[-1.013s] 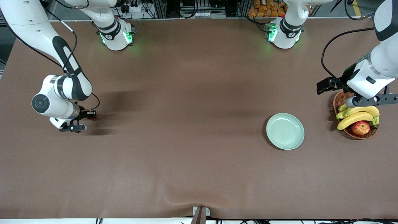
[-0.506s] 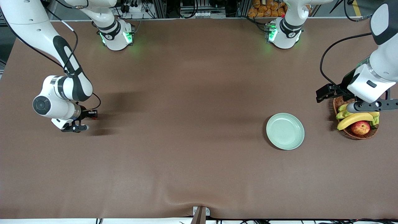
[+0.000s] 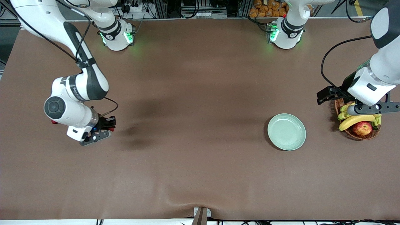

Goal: Collect all strawberries into plate
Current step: 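Carry the strawberry to mid-table with the right gripper and release it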

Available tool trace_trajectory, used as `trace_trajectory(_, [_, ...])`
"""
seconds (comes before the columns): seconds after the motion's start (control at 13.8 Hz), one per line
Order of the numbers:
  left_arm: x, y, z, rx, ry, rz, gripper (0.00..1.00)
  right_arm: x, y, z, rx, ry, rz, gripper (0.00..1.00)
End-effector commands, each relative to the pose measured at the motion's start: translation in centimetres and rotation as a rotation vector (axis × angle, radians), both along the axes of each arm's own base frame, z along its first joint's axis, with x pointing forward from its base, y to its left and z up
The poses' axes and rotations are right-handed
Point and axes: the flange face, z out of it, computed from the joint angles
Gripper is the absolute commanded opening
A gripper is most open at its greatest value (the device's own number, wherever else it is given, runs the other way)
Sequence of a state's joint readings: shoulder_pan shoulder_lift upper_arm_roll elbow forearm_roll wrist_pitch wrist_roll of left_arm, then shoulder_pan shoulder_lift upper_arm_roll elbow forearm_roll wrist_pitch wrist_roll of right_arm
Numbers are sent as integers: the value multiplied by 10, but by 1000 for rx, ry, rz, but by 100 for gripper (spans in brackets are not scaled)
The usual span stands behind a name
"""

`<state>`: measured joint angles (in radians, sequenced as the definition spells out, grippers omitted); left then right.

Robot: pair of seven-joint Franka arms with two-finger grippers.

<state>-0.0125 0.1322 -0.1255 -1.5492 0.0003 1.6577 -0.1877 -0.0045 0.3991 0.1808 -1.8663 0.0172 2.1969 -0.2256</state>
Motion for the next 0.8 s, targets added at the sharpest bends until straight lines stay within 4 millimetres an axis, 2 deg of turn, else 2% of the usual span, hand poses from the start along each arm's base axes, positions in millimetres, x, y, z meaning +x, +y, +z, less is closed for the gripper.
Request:
trace_trajectory(0.0, [4,-9,-8,5,2,36,100,4,59,23,137,-13,57,0])
trace_trajectory(0.14, [6,-22,-18,6,14,63,100,1,118,41,197,-38,111,0])
trace_trajectory(0.22, [7,-22,-20,7,18,65,100,-1,145,39,209,-40,144,0])
trace_trajectory(0.29, [7,-23,-21,7,21,63,100,1,163,28,219,-33,172,0])
trace_trajectory(0.43, [4,-23,-28,11,38,61,100,-2,214,19,242,-46,234,0])
trace_trajectory(0.72, [2,-30,-34,9,47,46,100,-46,331,-11,305,-180,350,0])
